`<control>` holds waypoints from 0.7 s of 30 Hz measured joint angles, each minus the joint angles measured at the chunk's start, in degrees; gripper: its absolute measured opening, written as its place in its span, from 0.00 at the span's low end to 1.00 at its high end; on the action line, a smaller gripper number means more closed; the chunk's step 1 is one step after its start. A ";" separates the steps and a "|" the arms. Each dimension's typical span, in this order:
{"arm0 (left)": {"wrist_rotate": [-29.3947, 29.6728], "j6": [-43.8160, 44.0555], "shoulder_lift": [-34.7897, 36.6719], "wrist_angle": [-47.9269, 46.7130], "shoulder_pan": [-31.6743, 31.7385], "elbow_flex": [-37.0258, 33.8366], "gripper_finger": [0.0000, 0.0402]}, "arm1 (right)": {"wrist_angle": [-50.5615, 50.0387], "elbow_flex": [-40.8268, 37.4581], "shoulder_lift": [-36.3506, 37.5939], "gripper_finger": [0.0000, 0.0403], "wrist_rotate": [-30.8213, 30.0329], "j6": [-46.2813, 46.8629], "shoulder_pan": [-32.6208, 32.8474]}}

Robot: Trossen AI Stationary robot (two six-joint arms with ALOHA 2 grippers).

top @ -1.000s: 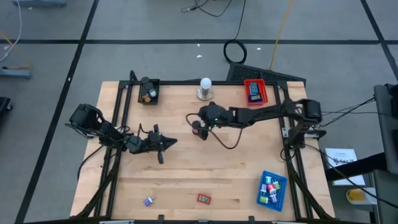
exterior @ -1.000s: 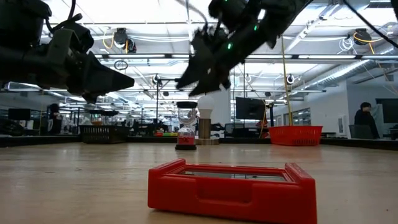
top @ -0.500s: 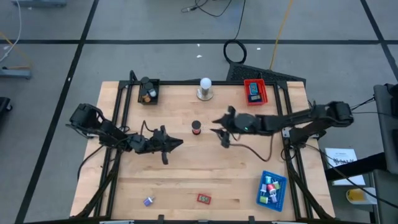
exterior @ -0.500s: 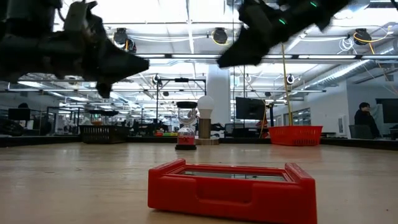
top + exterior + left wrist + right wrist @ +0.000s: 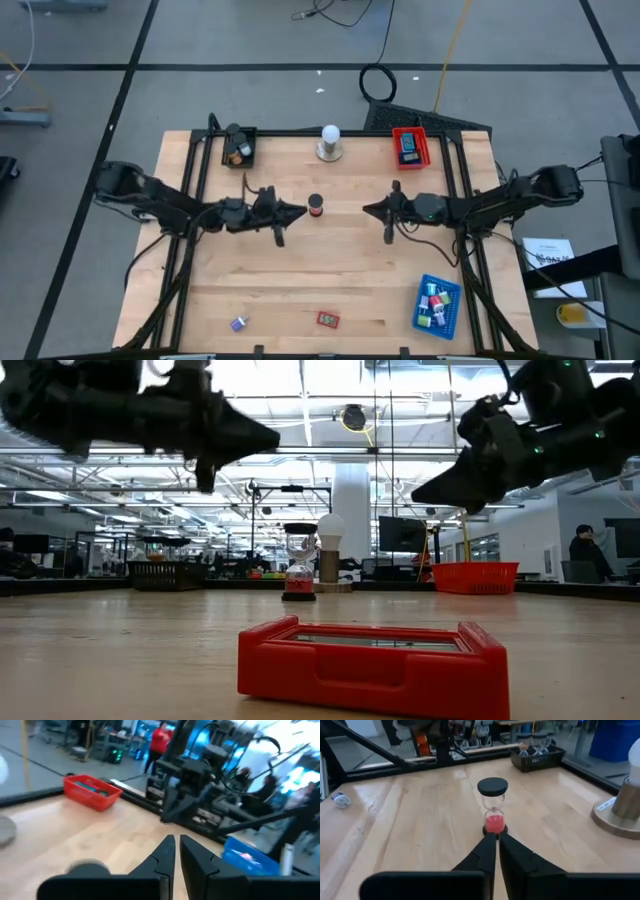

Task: Pick & Place Office items
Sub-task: Put the pink hourglass into the black bin

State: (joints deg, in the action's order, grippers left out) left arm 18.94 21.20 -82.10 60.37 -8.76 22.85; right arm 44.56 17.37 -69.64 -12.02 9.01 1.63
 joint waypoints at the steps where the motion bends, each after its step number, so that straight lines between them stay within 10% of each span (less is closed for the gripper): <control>1: -0.04 -0.18 2.15 -5.70 0.52 1.98 0.08 | 0.84 -0.61 0.35 0.05 0.03 -0.63 0.00; 10: -0.93 8.19 9.34 -69.28 5.21 26.80 0.08 | 1.94 -1.47 2.13 0.00 0.10 -3.42 0.00; 21: -5.85 10.97 -6.78 -92.03 8.87 49.03 0.45 | 4.95 -1.47 2.11 0.00 0.25 -7.92 -0.02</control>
State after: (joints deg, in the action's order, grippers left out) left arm 13.09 32.18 -88.88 -31.65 0.11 71.88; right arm 49.51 15.90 -67.53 -11.77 1.09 1.61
